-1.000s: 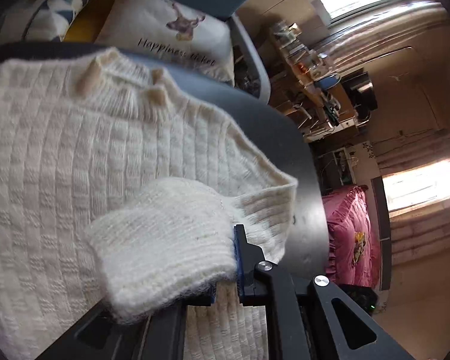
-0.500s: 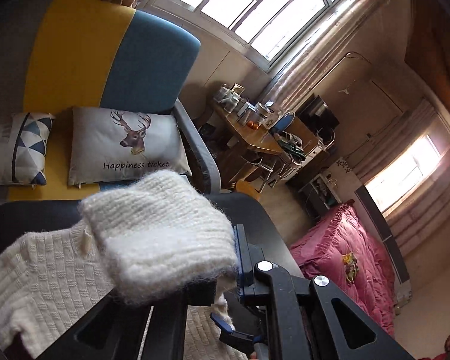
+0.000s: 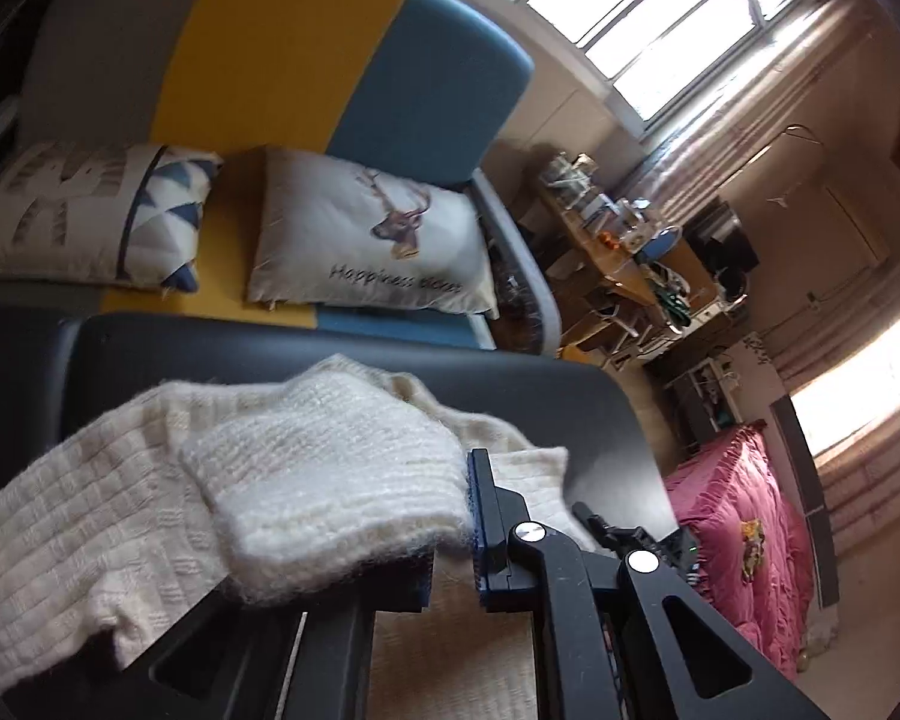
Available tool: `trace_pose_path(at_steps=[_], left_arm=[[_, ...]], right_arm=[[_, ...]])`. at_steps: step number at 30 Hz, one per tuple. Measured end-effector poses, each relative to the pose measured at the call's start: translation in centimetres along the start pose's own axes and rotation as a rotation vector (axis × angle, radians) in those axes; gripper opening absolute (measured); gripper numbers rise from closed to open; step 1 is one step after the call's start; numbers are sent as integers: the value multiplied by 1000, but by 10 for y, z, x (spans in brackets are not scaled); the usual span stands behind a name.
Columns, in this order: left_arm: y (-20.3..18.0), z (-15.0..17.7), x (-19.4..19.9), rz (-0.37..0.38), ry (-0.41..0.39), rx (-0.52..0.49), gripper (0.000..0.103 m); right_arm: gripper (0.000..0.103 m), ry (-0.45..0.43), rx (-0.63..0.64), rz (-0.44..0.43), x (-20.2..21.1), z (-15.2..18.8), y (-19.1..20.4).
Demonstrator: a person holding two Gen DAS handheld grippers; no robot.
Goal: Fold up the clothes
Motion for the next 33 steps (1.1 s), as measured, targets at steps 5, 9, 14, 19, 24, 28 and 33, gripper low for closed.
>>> trace_pose_path(at_steps=[5,9,14,19,24,28,33], left_arm=[[67,39,-31,-83,68,85,10],[91,62,-49,-122,109,96,10],[77,40,-34,-50,3,74,10],[68,30,-26,-53,-73,12,10],[116,57,-61,-149,33,96,10],[134,69,-64,-96,36,180,13],[135,70,-55,-34,42,250,27]], right_arm=[[21,26,46,72,-2,16,-19],[21,27,75,105,-1,19,-25],[24,21,149,98,2,17,-6],[24,37,312,195,-4,30,4],[22,55,336,235,-9,40,-11],[21,67,328,227,-8,38,-11],[23,106,294,202,-5,38,-9]])
Point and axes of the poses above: each gripper's, at about its wrist camera, not at the fingertips, and x roughly against the way its jaws point, y to its left, z to its underside, the point moved 6 cm from there along -x, roughly the way its jaws point, and after that the axes turned 2 degrees about z, right-handed, at the moved point
